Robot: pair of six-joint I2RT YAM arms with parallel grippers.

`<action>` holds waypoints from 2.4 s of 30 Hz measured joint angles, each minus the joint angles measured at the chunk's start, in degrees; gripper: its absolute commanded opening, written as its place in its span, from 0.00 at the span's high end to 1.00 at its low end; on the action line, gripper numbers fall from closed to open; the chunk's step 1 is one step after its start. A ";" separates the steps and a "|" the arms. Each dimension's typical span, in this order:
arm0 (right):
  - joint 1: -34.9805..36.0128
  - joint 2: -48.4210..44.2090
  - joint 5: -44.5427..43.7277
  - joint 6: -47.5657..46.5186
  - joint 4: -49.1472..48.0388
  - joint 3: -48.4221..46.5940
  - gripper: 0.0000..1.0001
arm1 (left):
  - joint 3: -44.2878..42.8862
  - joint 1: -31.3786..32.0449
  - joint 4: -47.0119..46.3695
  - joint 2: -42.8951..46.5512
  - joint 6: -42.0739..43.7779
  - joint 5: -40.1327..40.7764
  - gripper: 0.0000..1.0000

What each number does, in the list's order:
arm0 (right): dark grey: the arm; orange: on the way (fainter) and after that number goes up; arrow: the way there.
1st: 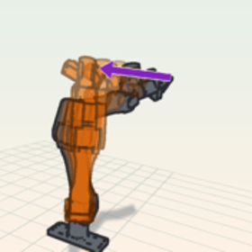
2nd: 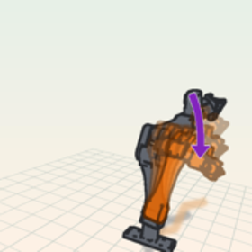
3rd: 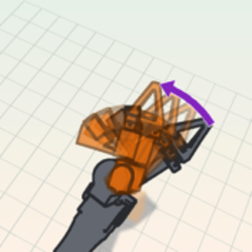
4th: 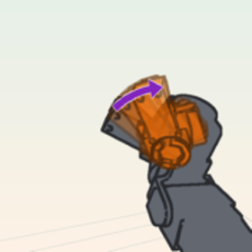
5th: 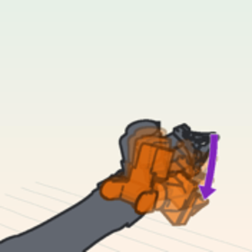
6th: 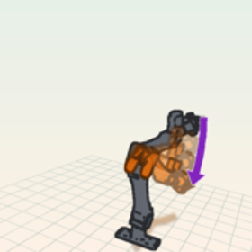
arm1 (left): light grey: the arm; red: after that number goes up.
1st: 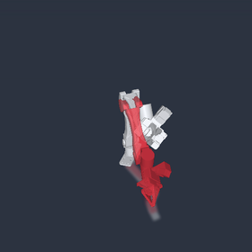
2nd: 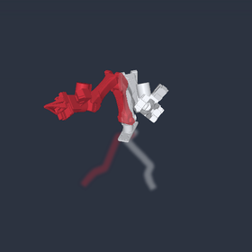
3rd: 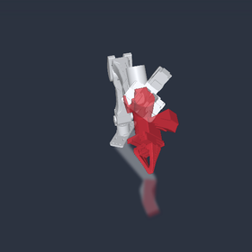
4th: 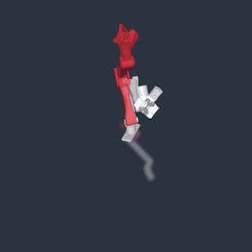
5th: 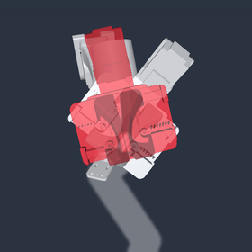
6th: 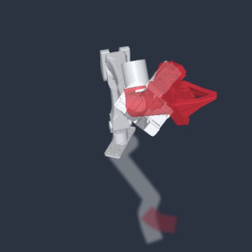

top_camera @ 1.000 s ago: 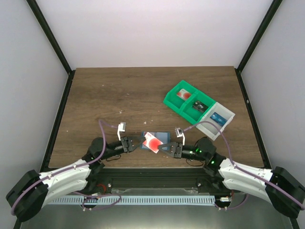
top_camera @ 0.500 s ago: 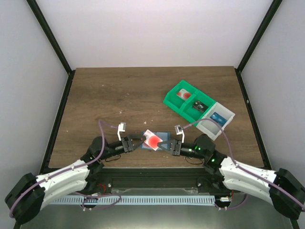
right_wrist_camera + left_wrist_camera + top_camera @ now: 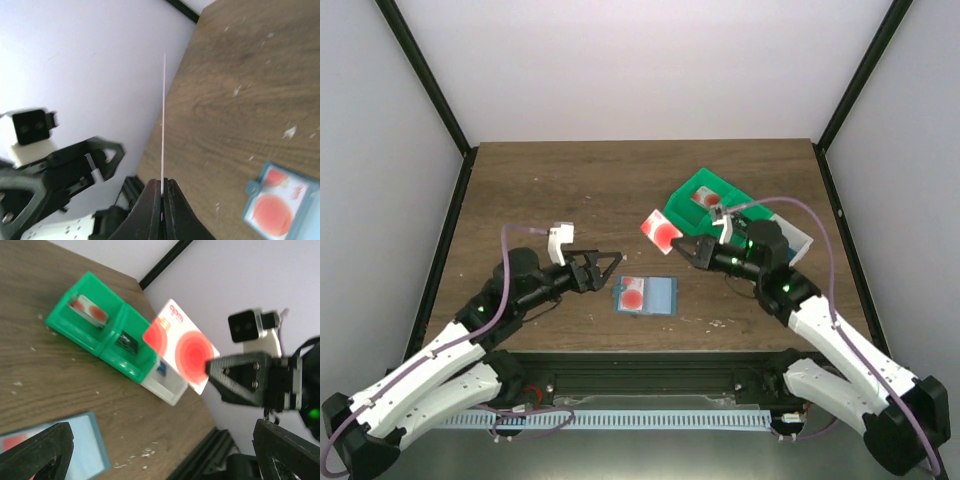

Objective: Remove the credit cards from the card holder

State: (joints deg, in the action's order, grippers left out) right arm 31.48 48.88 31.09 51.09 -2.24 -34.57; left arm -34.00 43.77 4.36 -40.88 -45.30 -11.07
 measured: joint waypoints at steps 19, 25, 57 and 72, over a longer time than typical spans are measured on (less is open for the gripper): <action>-24.00 34.58 3.61 -14.58 17.57 -22.10 1.00 | -7.06 -0.28 18.73 0.66 19.23 8.48 0.00; -26.36 44.13 2.82 -16.70 22.03 -31.67 0.99 | -7.04 -0.31 18.97 0.11 19.98 8.00 0.00; -26.43 66.66 -4.42 -12.24 36.59 -56.19 0.97 | -6.38 -0.74 18.91 2.71 20.02 7.02 0.00; -26.45 69.42 -7.10 -11.10 37.86 -60.50 0.98 | -6.38 -0.76 18.93 3.04 20.04 6.82 0.00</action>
State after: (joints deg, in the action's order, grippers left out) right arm 5.04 118.30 23.99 39.99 35.62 -95.07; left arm -40.38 43.00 23.29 -37.85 -25.26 -4.25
